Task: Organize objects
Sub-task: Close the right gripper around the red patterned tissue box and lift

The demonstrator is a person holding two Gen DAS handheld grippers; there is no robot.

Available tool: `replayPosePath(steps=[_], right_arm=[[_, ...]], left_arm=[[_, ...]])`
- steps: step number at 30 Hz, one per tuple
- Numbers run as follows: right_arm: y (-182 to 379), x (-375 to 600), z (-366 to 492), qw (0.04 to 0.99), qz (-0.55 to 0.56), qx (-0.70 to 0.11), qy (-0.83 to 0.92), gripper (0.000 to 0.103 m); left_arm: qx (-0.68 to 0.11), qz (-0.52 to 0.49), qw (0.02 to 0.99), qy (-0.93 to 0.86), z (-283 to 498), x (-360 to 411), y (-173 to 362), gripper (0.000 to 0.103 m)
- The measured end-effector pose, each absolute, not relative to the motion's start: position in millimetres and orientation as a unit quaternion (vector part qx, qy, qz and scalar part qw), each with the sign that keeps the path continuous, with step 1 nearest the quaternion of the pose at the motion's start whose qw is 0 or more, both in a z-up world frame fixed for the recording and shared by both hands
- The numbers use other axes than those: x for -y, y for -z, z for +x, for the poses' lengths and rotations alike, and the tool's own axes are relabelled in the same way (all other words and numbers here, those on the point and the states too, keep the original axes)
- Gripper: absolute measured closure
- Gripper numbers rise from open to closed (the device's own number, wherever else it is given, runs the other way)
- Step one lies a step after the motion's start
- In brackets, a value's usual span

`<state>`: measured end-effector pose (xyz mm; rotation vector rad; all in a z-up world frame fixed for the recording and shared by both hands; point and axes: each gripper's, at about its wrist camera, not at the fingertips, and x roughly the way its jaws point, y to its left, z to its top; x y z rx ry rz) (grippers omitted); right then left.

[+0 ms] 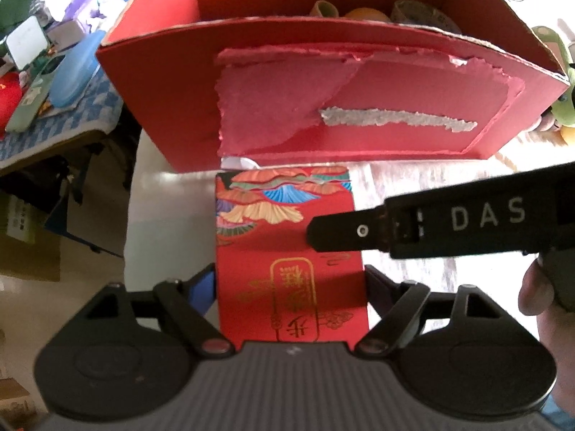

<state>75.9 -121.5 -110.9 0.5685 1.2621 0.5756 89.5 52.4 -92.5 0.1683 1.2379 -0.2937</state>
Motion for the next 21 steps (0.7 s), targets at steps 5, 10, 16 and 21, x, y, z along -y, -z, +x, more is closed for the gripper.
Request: replayPosePath(steps=[5,10,16,21], right_arm=[[109,128,74,0.73,0.257,-0.573,-0.271,0.065],[107,137,74,0.727,0.258,-0.571,-0.281,0.065],[103,154,70,0.723,0.259,-0.571,-0.291,0.065],[99,171,67,0.72,0.252,-0.576,-0.292,0.065]], left_arm=[[-0.577,0.081,0.803,0.128,86,-47,89,0.022],[-0.576,0.087,0.804,0.12,81,-38,83,0.022],[-0.58,0.086,0.802,0.117,75,-21,74,0.022],[-0.587,0.088,0.795,0.122,70,0,70,0.022]])
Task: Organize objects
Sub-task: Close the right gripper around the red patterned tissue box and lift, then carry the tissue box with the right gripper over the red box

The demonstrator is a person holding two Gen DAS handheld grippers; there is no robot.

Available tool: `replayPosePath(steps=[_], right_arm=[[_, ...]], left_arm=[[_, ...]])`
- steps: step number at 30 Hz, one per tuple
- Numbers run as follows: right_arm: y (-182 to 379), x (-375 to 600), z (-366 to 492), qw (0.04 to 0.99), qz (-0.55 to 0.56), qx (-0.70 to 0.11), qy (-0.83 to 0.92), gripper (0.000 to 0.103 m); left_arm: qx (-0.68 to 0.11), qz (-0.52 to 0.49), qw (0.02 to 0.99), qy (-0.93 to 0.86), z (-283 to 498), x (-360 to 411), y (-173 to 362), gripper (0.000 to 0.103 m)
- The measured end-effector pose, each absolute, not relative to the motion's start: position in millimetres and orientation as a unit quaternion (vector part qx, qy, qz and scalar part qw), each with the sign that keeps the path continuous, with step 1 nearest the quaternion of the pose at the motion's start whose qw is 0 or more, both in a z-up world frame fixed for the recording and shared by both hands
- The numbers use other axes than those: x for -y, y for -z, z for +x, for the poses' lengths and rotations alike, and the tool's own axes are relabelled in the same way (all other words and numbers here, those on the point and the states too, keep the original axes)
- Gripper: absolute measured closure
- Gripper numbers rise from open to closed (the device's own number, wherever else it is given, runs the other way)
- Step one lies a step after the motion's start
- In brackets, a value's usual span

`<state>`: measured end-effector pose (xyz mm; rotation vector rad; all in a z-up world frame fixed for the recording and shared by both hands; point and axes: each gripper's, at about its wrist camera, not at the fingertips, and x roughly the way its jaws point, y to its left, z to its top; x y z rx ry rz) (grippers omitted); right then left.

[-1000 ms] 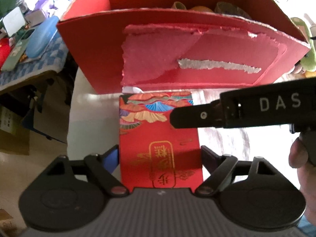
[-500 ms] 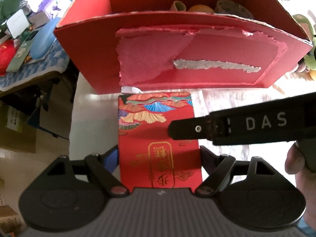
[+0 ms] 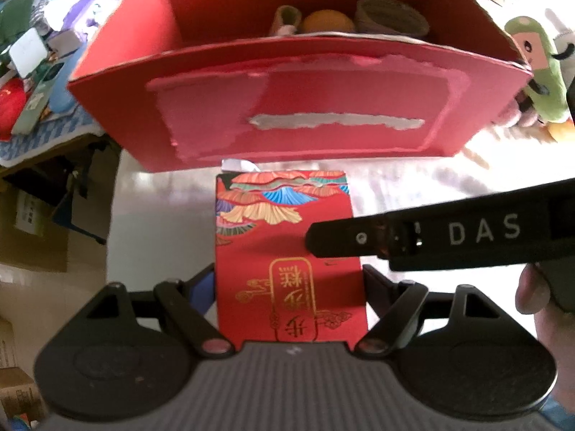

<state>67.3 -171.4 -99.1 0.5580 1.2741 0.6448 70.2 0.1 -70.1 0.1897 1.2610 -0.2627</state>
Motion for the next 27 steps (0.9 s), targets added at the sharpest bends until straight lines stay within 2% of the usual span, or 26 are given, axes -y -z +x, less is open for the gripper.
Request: replayPosePath(steps=[15,27], right_arm=[[86,264,44,0.736,0.265,-0.573,-0.242,0.065],[53,333,15,0.789,0.289,-0.507,-0.191,0.065]], left_arm=[[-0.568,0.146,0.784,0.204,43,113,58,0.023],[-0.494,0.222,0.79,0.287,17,204,25,0.023]])
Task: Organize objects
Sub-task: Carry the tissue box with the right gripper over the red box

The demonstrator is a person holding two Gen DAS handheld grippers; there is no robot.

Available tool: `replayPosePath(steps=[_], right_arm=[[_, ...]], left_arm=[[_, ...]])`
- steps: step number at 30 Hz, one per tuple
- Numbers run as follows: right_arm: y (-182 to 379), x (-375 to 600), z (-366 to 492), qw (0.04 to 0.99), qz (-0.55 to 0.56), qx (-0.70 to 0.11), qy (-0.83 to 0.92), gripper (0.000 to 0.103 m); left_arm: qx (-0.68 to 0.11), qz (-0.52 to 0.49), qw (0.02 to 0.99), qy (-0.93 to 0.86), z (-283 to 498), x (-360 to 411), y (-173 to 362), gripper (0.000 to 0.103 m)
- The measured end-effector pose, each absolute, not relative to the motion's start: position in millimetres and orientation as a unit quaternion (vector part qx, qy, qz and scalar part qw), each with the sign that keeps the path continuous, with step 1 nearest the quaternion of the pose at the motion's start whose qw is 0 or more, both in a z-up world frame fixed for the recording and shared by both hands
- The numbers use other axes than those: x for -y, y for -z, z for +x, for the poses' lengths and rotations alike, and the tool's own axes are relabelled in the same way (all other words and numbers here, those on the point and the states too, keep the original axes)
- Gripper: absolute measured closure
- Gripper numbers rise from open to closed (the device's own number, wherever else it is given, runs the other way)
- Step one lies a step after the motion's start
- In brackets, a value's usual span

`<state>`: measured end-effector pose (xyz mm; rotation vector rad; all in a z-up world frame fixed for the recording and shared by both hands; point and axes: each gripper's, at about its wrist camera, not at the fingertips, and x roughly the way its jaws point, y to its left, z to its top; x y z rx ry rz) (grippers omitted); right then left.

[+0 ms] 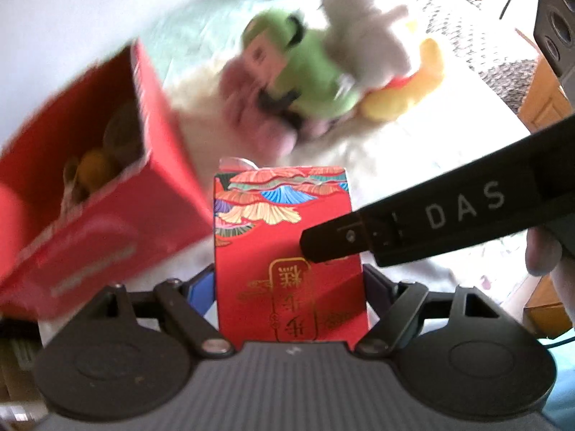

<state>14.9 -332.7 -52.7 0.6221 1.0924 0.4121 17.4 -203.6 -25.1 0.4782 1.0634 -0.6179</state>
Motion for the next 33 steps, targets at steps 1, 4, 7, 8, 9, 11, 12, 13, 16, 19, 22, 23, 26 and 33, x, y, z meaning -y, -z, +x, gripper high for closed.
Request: replayPosePath(steps=[1,4,7,8,9,11,12,13,16,19,22,23,26,33], right_arm=[[47,337,13,0.795,0.292,-0.497,-0.189,0.065],[31,342,11,0.814,0.292,-0.466,-0.186,0.065],[16,343,11,0.832,0.288,-0.436,-0.185,0.065],[10,346,12,0.839,0.287,-0.424,-0.185,0.065],[4,345,13,0.844,0.285,-0.414,-0.186,0.065],[-7,339,18,0.856,0.28,-0.392,-0.19,0.065],[-12,335,22,0.86,0.278,-0.382,-0.191,0.065],[-16,331,26,0.863,0.277,-0.374,-0.193,0.065],[-28,315,42,0.872,0.274,-0.349,-0.207,0.065],[-35,302,62,0.869,0.282,-0.341,-0.22,0.065],[-38,279,86,0.862,0.29,-0.342,-0.236,0.065],[-38,271,94,0.86,0.29,-0.342,-0.242,0.065],[-37,243,120,0.852,0.29,-0.35,-0.259,0.065],[-14,178,176,0.829,0.283,-0.391,-0.284,0.066]], left_arm=[[-0.486,0.224,0.793,0.291,16,208,20,0.023],[-0.459,0.226,0.803,0.304,16,216,3,0.023],[-0.432,0.227,0.815,0.314,20,218,-18,0.023],[-0.422,0.228,0.819,0.316,22,217,-23,0.023],[-0.411,0.229,0.824,0.317,23,217,-30,0.023],[-0.386,0.23,0.835,0.317,27,212,-45,0.023],[-0.378,0.229,0.839,0.316,30,210,-50,0.023],[-0.369,0.228,0.844,0.314,34,206,-56,0.023],[-0.345,0.225,0.858,0.305,48,193,-73,0.023],[-0.323,0.226,0.872,0.291,62,174,-86,0.023],[-0.316,0.229,0.879,0.274,80,149,-94,0.022],[-0.315,0.228,0.881,0.269,87,141,-96,0.022],[-0.318,0.225,0.886,0.25,110,113,-98,0.022],[-0.345,0.228,0.886,0.208,160,56,-73,0.022]])
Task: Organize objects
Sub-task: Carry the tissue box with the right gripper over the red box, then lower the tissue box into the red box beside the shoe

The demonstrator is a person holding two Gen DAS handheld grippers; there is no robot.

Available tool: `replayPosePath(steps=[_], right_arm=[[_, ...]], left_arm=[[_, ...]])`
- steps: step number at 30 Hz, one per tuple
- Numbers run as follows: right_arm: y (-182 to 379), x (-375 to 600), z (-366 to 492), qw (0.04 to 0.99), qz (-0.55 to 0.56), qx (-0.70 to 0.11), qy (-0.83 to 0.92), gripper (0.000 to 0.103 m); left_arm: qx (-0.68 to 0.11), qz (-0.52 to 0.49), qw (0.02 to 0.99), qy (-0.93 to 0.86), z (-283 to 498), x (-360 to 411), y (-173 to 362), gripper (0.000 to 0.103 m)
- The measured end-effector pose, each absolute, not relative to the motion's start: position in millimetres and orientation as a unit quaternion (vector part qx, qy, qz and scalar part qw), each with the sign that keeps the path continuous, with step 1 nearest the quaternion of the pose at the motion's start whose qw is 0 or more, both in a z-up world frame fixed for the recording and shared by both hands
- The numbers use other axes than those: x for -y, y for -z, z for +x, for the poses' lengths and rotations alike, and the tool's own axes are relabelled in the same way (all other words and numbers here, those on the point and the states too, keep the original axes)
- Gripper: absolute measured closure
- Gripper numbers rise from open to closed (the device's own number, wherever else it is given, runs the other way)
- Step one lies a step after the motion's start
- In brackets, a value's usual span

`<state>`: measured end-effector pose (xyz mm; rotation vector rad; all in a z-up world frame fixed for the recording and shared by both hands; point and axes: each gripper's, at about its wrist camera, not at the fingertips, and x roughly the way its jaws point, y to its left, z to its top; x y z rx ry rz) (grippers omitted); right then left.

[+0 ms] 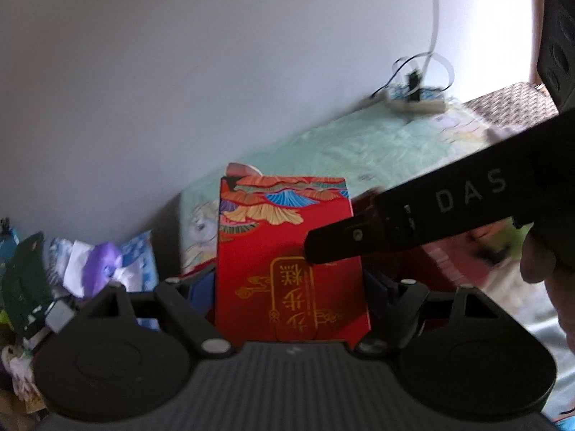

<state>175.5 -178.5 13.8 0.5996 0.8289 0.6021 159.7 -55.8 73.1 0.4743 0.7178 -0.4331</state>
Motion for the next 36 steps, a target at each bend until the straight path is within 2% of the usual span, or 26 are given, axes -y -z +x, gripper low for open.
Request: replayPosePath(steps=[10,20,28,36], right_arm=[[32,122,223,0.797,0.243,-0.475,-0.283,0.065],[61,103,244,0.778,0.194,-0.522,-0.29,0.066],[62,95,247,0.77,0.157,-0.533,-0.315,0.063],[71,102,256,0.742,0.189,-0.557,-0.322,0.063]], left_arm=[[-0.421,0.236,0.859,0.17,205,16,-10,0.022],[-0.467,0.243,0.835,0.16,230,13,31,0.023],[-0.48,0.251,0.826,0.153,232,18,35,0.021],[-0.504,0.21,0.82,0.172,230,7,19,0.022]])
